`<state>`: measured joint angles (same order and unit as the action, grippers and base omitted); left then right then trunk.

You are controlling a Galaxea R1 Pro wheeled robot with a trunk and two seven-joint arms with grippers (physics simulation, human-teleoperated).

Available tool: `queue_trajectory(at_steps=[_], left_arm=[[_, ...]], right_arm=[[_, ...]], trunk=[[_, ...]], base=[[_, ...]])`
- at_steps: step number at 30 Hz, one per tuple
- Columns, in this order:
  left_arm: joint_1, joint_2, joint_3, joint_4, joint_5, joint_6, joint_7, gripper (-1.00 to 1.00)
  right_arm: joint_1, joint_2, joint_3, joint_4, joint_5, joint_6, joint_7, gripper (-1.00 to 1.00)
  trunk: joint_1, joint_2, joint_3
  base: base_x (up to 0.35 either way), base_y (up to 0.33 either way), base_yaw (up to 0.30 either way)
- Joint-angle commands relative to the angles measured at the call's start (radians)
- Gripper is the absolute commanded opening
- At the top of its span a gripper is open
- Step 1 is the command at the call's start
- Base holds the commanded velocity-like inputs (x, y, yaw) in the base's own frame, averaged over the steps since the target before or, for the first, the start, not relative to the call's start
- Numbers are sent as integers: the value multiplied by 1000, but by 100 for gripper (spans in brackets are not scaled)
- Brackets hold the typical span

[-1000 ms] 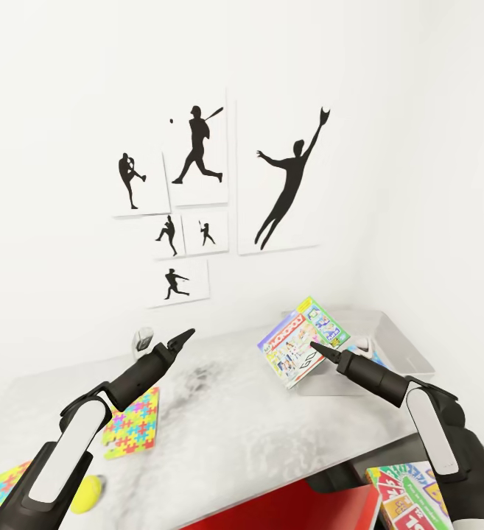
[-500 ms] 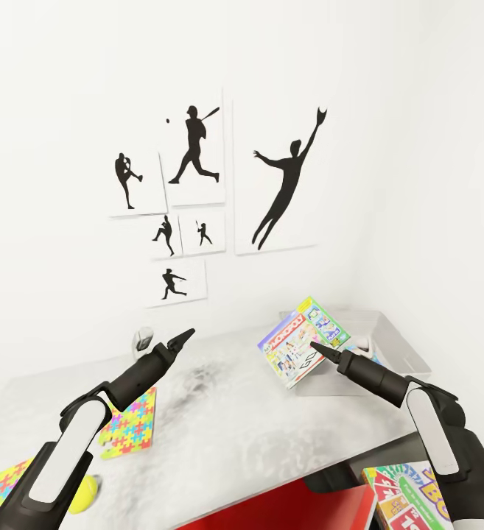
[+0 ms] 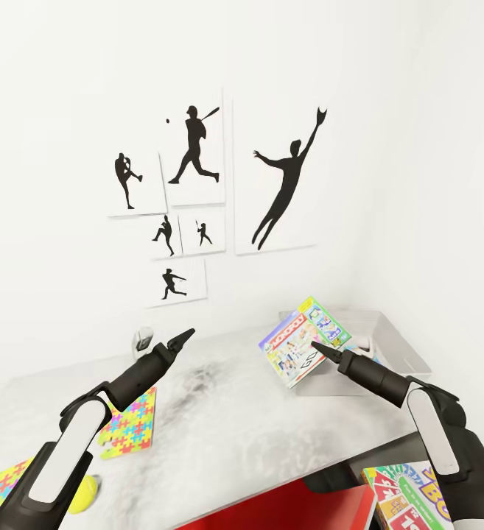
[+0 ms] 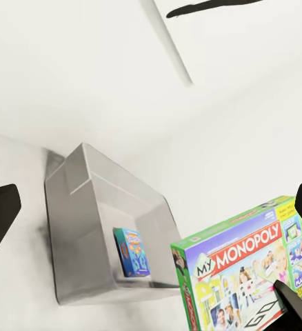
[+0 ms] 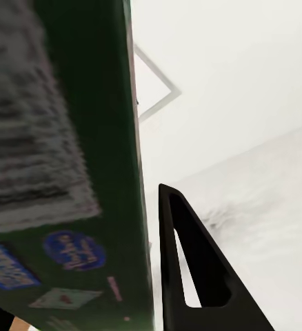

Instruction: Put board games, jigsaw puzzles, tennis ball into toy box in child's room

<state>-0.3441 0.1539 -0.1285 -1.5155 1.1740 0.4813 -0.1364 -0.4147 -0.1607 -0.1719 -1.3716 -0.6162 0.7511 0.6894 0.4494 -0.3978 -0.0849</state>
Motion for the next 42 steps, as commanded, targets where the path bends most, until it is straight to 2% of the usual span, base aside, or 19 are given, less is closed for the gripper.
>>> queue_trajectory(at_steps=[1, 42], left_arm=[[-1, 1, 0, 0, 6, 3, 0, 100], [-1, 1, 0, 0, 6, 3, -2, 100]], right_arm=[[-1, 0, -1, 0, -3, 4, 1, -100], [15, -5, -2, -43, -7, 18, -1, -100]], trunk=[[1, -2, -2], [1, -2, -2]], base=[[0, 0, 0], [0, 0, 0]])
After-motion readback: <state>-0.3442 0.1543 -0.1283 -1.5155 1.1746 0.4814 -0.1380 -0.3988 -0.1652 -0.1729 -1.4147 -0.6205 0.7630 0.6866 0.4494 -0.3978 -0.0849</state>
